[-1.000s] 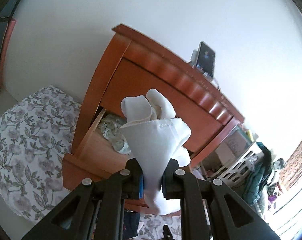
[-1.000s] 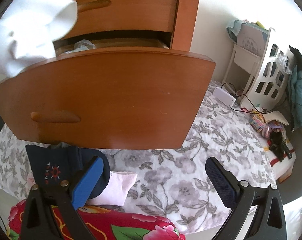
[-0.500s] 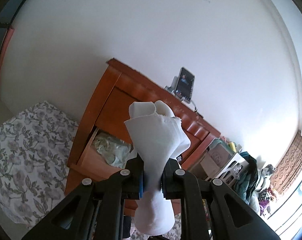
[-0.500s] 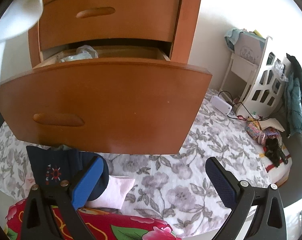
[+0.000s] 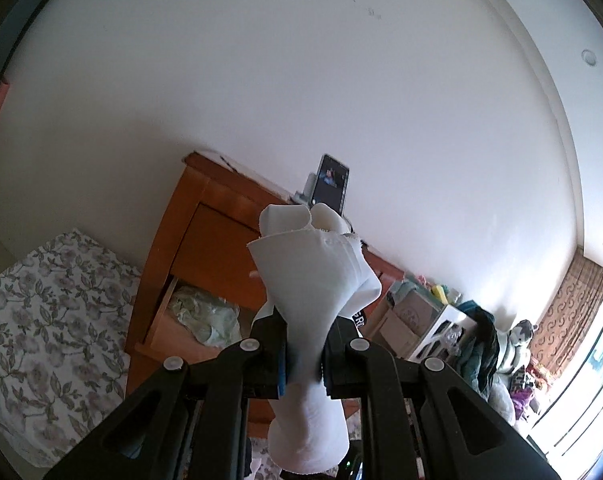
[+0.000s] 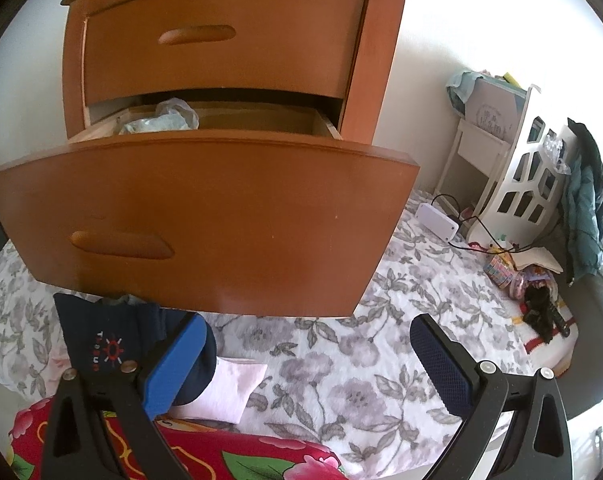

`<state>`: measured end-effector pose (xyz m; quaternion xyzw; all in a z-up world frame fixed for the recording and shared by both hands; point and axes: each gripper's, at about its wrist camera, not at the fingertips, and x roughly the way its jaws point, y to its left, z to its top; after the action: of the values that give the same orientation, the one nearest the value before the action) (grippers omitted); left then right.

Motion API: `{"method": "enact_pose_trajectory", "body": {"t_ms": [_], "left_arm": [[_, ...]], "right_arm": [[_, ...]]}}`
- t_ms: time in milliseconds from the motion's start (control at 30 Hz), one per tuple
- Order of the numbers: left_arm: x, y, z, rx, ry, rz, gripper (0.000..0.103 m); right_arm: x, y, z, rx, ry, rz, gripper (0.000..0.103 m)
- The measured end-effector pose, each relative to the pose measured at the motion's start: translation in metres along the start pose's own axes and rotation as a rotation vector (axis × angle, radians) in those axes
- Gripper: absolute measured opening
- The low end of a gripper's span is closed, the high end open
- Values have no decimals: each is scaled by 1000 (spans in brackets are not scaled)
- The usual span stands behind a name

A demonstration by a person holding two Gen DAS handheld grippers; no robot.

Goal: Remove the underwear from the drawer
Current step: 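Carry the white sock down toward the bedspread beside the black sock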

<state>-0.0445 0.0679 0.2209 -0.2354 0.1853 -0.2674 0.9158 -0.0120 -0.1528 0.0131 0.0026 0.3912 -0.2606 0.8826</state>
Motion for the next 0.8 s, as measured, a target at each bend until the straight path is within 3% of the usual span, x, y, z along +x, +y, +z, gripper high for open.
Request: {"method": "enact_pose_trajectory", "body": {"t_ms": [433, 800], "left_arm": [[45, 32, -41, -52, 277, 64, 13], [81, 46, -72, -93, 426, 67, 14]], "right_arm": [[-5, -1, 1, 6, -23, -3, 103], [-5, -2, 0, 7, -21, -2, 103]]}}
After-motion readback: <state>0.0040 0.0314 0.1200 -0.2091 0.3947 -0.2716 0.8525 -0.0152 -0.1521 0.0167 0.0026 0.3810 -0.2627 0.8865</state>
